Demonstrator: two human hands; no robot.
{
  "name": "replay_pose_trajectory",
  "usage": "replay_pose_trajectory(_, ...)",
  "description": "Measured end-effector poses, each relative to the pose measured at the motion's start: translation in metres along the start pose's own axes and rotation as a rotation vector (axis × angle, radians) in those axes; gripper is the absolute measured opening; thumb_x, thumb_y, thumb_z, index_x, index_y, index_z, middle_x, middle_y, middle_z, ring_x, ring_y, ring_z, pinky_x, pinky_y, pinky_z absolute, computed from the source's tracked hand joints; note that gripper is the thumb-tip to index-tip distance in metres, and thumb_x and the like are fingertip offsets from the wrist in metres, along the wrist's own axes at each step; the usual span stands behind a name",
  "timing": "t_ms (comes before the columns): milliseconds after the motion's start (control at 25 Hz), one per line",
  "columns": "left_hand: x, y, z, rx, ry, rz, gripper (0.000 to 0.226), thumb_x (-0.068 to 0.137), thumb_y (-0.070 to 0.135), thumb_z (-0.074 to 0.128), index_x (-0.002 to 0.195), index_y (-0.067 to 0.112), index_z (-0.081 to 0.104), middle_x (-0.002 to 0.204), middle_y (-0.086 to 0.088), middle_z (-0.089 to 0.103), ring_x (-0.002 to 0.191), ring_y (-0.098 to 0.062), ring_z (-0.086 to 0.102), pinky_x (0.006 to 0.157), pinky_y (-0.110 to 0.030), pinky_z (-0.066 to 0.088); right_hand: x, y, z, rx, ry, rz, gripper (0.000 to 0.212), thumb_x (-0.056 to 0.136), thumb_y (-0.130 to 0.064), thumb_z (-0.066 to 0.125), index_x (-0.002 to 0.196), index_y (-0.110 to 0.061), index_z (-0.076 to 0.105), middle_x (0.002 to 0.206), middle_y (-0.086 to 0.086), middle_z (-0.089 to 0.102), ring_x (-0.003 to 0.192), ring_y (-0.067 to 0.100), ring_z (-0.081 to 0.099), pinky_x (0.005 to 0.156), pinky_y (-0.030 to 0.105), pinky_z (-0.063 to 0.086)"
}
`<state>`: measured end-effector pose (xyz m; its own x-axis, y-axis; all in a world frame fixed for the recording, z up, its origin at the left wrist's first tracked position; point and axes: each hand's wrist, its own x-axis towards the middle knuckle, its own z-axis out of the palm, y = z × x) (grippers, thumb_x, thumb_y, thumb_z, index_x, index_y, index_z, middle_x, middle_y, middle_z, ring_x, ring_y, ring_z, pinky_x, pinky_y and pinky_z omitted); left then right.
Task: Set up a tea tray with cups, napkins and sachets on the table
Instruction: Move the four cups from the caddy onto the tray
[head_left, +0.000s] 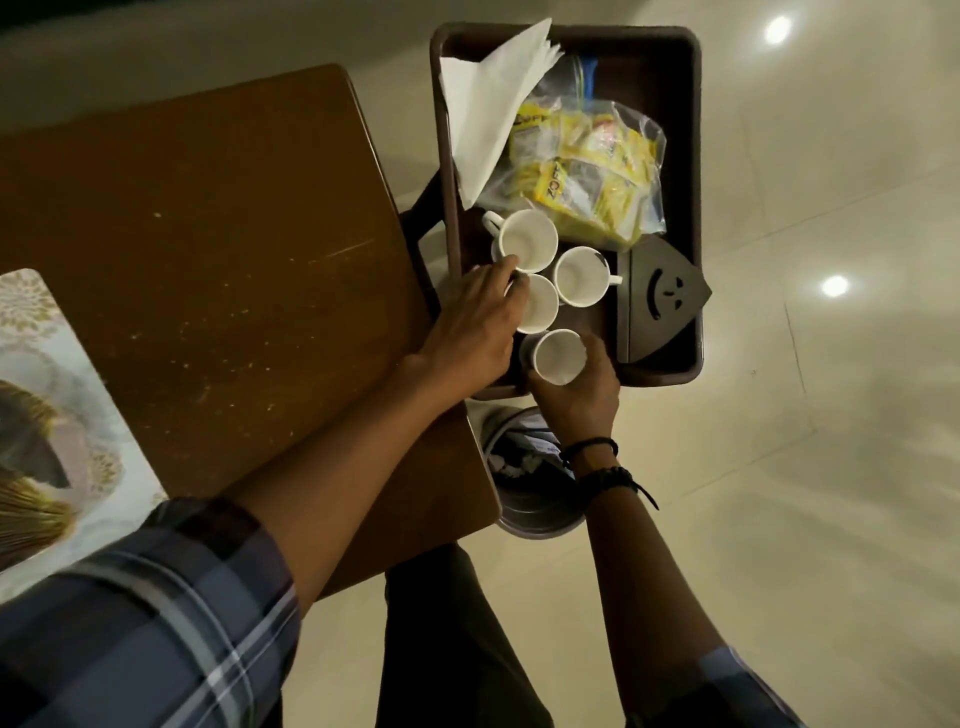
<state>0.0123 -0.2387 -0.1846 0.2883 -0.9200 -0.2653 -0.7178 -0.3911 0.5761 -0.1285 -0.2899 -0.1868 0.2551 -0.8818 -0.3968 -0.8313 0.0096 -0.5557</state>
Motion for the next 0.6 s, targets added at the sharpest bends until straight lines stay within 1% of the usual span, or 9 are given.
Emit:
replay_pose_trajectory(80,0.004,0.004,0.001,0.06,-0.004,-0.014,0.066,0.079,-0.001,0.059,0.139,0.004,0.032,0.148,-0.016,0.029,0.118,-0.035,0.052,0.094,-0.043,0.044,-0.002,0.002,0.0,0.028,0.014,0.018,0.053,0.066,-0.025,0.083,0.111,-0.019,0.057,0.112,0.001,0.066,0.099,0.02,0.061,0.081,0.03,0.046)
replay_pose_trajectory(120,0.004,0.005,0.001,0.071,0.006,-0.022,0.067,0.078,-0.004,0.058,0.139,0.005,0.031,0.146,-0.015,0.029,0.111,-0.035,0.056,0.087,-0.043,0.046,-0.003,0.002,0.0,0.039,0.018,0.027,0.053,0.066,-0.024,0.083,0.112,-0.019,0.057,0.112,0.0,0.066,0.098,0.019,0.06,0.082,0.029,0.045)
replay_pose_trajectory(200,0.003,0.005,0.001,0.084,0.023,-0.032,0.072,0.076,-0.009,0.057,0.14,0.005,0.028,0.145,-0.016,0.029,0.106,-0.035,0.058,0.081,-0.041,0.046,-0.005,0.002,-0.001,0.054,0.019,0.027,0.054,0.066,-0.021,0.083,0.113,-0.018,0.057,0.112,-0.002,0.065,0.095,0.014,0.057,0.081,0.027,0.044)
replay_pose_trajectory(320,-0.003,0.005,0.001,0.016,0.024,-0.042,0.082,0.072,-0.013,0.06,0.144,0.002,0.022,0.146,-0.019,0.029,0.103,-0.038,0.058,0.074,-0.037,0.047,-0.01,-0.003,-0.005,0.07,0.02,-0.011,0.054,0.067,-0.018,0.084,0.114,-0.016,0.057,0.105,-0.008,0.061,0.093,0.011,0.056,0.08,0.025,0.045)
replay_pose_trajectory(400,-0.01,0.0,0.001,-0.031,0.031,-0.071,0.09,0.073,-0.006,0.067,0.148,0.002,0.016,0.145,-0.019,0.032,0.105,-0.037,0.057,0.076,-0.036,0.047,-0.014,-0.008,-0.007,0.067,0.019,-0.025,0.056,0.066,-0.019,0.084,0.115,-0.015,0.057,0.108,-0.005,0.062,0.095,0.012,0.056,0.083,0.027,0.048)
replay_pose_trajectory(480,-0.02,-0.007,0.0,-0.103,0.018,-0.098,0.094,0.075,0.002,0.071,0.149,0.002,0.013,0.142,-0.019,0.036,0.115,-0.037,0.052,0.087,-0.04,0.048,-0.019,-0.016,-0.007,0.063,0.019,-0.038,0.059,0.066,-0.021,0.085,0.118,-0.013,0.056,0.114,-0.001,0.063,0.097,0.013,0.056,0.084,0.028,0.048)
replay_pose_trajectory(520,-0.027,-0.009,-0.003,-0.151,0.01,-0.099,0.092,0.077,0.006,0.072,0.149,0.003,0.015,0.143,-0.019,0.038,0.122,-0.036,0.049,0.094,-0.041,0.046,-0.023,-0.02,-0.007,0.06,0.021,-0.049,0.06,0.067,-0.022,0.086,0.118,-0.013,0.056,0.116,0.001,0.064,0.098,0.014,0.057,0.084,0.028,0.048)
replay_pose_trajectory(560,-0.034,-0.011,-0.006,-0.199,0.021,-0.093,0.088,0.077,0.01,0.073,0.148,0.003,0.022,0.143,-0.019,0.04,0.126,-0.035,0.047,0.098,-0.041,0.044,-0.027,-0.025,-0.007,0.057,0.027,-0.061,0.061,0.067,-0.023,0.086,0.119,-0.012,0.056,0.117,0.002,0.064,0.099,0.014,0.057,0.083,0.027,0.048)
replay_pose_trajectory(600,-0.043,-0.012,-0.011,-0.246,0.06,-0.09,0.082,0.076,0.013,0.076,0.144,0.005,0.031,0.14,-0.017,0.045,0.125,-0.034,0.048,0.098,-0.04,0.044,-0.032,-0.029,-0.008,0.059,0.035,-0.072,0.061,0.066,-0.023,0.086,0.118,-0.011,0.056,0.116,0.003,0.064,0.099,0.015,0.058,0.082,0.026,0.047)
